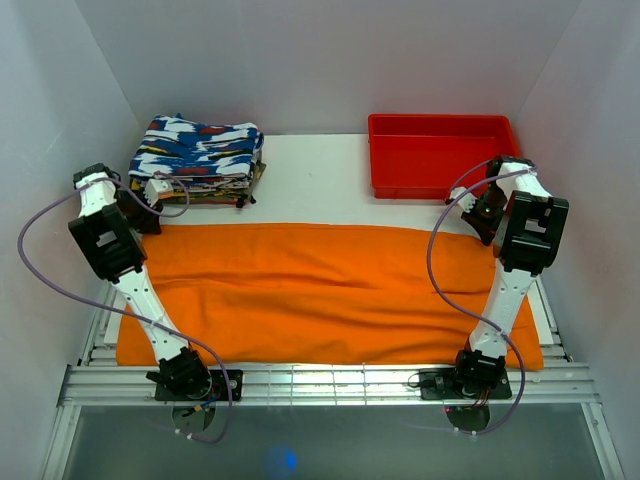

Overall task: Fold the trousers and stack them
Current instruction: Flatten the trousers out

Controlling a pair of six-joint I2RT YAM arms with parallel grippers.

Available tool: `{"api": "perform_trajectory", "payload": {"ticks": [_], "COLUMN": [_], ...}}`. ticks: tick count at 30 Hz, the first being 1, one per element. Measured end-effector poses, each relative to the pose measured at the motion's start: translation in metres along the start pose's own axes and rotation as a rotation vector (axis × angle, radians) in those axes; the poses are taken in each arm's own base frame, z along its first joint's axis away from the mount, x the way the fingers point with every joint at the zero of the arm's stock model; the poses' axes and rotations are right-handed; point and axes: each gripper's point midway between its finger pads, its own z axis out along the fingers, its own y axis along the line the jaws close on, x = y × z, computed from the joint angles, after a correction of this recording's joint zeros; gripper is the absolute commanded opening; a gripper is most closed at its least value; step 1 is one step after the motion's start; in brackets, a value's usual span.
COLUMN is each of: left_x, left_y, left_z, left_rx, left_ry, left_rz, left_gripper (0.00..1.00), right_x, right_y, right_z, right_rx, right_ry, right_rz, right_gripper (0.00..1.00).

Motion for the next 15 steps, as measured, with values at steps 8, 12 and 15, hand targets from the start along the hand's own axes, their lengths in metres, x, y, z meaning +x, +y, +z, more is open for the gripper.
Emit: {"api": "perform_trajectory", "payload": {"ticks": [8, 12, 15], "left_x": [-0.001, -0.006, -0.015], "left_y": [-0.002, 0.012, 0.025], "left_z": [-0.003, -0.007, -0.012], "left_rx": [0.014, -0.035, -0.095], "left_ry": [0.024, 0.009, -0.028], "left_rz": [-0.025, -0.054, -0.082], "left_gripper": [0.0, 0.0, 0.0], "right_x": [-0.006, -0.022, -0.034], "right_y": [-0.007, -0.027, -0.04], "right_z": [-0.004, -0.022, -0.044], "right_rx": [0.027, 0.096, 0.159], "right_ry": [-0.027, -0.097, -0.157], "right_rz": [0.003, 0.003, -0.004], "right_gripper": [0.08, 0.08, 0.08]}}
